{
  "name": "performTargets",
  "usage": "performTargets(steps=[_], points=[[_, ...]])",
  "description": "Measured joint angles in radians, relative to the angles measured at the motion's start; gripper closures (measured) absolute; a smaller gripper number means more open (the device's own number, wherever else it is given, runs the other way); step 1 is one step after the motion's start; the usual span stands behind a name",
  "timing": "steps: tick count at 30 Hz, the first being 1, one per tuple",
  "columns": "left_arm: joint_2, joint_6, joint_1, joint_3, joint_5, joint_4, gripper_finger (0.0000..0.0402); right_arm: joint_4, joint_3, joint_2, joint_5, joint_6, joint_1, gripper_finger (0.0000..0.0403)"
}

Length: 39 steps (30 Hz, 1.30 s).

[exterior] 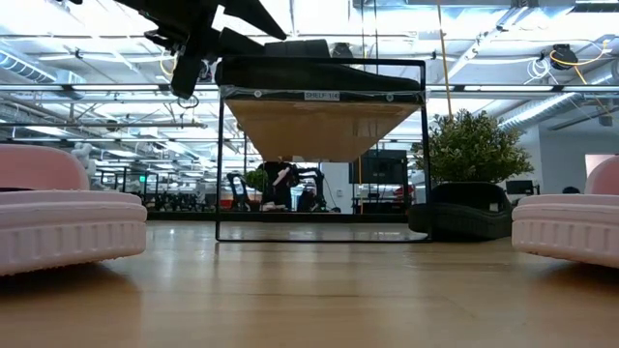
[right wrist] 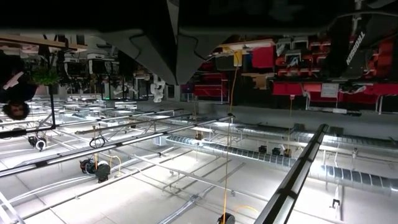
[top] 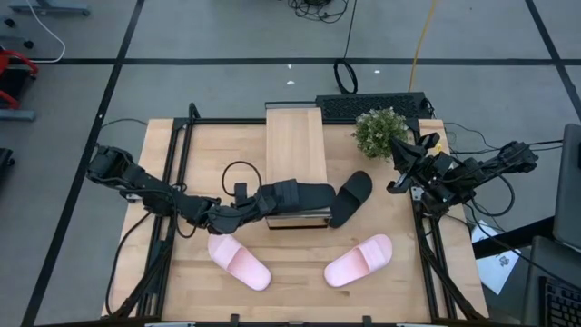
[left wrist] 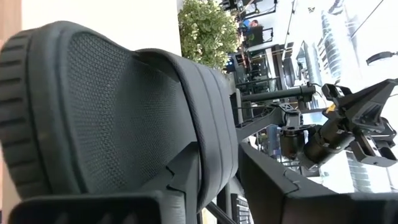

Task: Pick and place slides into the shelf
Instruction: Put the left black slide on the shelf

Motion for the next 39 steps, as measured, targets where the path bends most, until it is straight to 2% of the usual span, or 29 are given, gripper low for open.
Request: performTargets(steps=[9,19,34,39], points=[[0.000,0.000,-0.004,0.000,-0.014,-0.030,0.0263,0.000,0.000,0.000,0.000,0.000,0.000,0.0401],[-0.073,0.058,-0.035,0.000,-0.098,-0.066,0.0260,0.000,0.000,0.000,0.000,-0.001,0.000,0.0401],[-0.067,0.020,-0.037,0.000,-0.059,-0.079,0.0261,0.000,0.000,0.000,0.000,-0.006,0.000,0.0401],[-0.067,0.019,-0.019,0.000,-0.015,-0.078,0.0261,0.000,0.000,0.000,0.000,-0.006,0.000,0.0401]])
